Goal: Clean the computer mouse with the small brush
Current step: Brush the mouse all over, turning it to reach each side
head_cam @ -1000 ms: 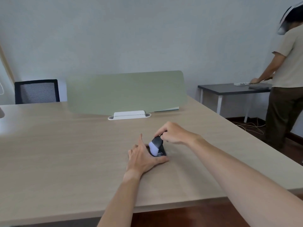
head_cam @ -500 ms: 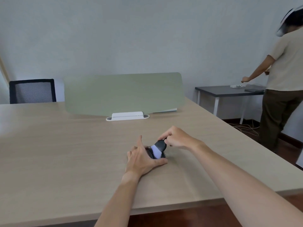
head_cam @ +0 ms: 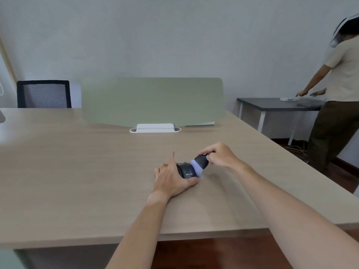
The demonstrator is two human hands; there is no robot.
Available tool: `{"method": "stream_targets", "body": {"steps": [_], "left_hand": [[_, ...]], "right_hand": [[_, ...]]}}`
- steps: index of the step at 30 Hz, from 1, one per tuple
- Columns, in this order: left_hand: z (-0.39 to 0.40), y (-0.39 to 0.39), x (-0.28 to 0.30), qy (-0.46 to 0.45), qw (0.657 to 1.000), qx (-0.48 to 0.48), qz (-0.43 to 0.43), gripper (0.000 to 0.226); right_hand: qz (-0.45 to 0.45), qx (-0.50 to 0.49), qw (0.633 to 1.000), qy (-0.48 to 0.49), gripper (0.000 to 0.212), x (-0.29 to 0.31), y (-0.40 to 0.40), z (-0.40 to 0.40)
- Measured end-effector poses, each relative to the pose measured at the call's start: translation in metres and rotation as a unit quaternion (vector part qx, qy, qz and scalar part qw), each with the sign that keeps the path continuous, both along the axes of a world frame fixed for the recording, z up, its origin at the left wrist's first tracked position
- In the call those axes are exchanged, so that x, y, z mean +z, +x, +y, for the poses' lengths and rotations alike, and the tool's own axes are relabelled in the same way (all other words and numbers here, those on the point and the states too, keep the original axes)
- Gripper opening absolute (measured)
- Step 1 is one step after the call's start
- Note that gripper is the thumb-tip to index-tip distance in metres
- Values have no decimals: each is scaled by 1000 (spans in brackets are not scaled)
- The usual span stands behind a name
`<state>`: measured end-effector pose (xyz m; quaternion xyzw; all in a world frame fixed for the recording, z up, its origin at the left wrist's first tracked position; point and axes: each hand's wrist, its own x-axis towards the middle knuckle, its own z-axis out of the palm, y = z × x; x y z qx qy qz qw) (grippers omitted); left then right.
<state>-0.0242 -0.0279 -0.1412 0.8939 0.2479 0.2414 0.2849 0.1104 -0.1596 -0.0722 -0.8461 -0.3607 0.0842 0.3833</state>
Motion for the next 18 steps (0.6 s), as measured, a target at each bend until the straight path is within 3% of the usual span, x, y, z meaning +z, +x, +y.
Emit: {"method": "stream_targets", "body": {"steps": [3, 9, 15, 18], "left_hand": [[0, 0, 0, -2, 1000, 4, -1, 132], [-1, 1, 0, 4, 1000, 6, 4, 133], [0, 1, 1, -1, 1000, -2, 15, 136], [0, 1, 2, -4, 1000, -5, 17, 134]], "right_hand": [[-37, -17, 999, 25, 50, -2, 3, -1], [74, -2, 995, 66, 43, 0, -2, 5], [-66, -25, 997, 30, 50, 7, -6, 15], [-57, -32, 996, 65, 47, 16, -10, 16]]}}
